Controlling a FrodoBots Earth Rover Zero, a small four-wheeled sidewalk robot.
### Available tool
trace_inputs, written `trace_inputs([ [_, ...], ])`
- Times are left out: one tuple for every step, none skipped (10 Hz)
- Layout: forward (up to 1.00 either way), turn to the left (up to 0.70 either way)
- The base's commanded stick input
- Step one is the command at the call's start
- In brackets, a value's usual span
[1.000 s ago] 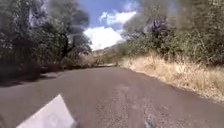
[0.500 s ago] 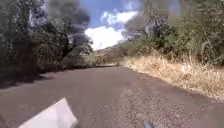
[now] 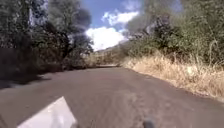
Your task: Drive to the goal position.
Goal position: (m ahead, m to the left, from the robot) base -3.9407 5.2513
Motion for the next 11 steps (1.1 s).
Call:
trace_inputs([
  [0.50, 0.00],
  [0.50, 0.00],
  [0.50, 0.00],
  [0.50, 0.00],
  [0.50, 0.00],
  [0.50, 0.00],
  [0.50, 0.00],
  [0.50, 0.00],
  [0.50, 0.00],
  [0.50, 0.00],
  [0.50, 0.00],
])
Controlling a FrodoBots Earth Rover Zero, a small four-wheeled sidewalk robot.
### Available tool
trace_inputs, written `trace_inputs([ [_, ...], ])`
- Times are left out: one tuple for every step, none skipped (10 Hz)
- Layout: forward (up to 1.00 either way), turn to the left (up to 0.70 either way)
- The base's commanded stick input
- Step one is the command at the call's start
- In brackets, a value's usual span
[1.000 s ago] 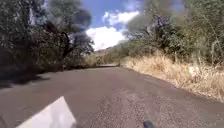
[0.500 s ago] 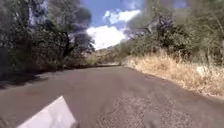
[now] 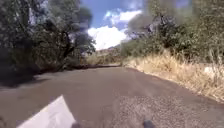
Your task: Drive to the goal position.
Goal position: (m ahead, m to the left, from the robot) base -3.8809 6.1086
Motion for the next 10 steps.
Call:
trace_inputs([
  [0.50, 0.00],
  [0.50, 0.00],
  [0.50, -0.15],
  [0.50, -0.30],
  [0.50, -0.45],
  [0.50, -0.50],
  [0.50, -0.50],
  [0.50, -0.50],
  [0.50, -0.50],
  [0.50, -0.50],
])
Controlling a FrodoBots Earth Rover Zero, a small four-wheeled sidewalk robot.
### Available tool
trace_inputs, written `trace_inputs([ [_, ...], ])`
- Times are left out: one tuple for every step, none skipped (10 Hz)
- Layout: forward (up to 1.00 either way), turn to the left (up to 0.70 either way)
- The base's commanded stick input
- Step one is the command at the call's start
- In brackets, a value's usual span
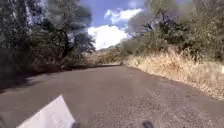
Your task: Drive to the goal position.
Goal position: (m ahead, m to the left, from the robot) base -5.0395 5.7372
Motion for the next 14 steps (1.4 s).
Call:
trace_inputs([
  [0.50, -0.50],
  [0.50, -0.45],
  [0.50, -0.33],
  [0.50, -0.22],
  [0.50, -0.11],
  [0.50, 0.00],
  [0.50, 0.00],
  [0.50, 0.00],
  [0.50, 0.00],
  [0.50, 0.00],
  [0.50, 0.00],
  [0.50, 0.00],
  [0.50, 0.00],
  [0.50, 0.00],
])
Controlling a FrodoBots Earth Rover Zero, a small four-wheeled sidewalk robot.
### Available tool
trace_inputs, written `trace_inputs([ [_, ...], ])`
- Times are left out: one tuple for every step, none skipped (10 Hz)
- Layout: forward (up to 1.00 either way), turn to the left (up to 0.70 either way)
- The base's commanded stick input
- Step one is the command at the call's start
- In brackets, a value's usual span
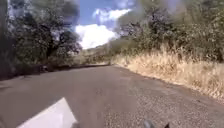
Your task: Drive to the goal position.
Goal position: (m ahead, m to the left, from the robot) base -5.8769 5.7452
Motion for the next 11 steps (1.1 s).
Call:
trace_inputs([
  [0.50, 0.00],
  [0.50, 0.00],
  [0.50, 0.00],
  [0.50, 0.00],
  [0.50, 0.00],
  [0.50, 0.00],
  [0.50, 0.00],
  [0.50, 0.00],
  [0.50, 0.00],
  [0.50, 0.00],
  [0.50, 0.00],
])
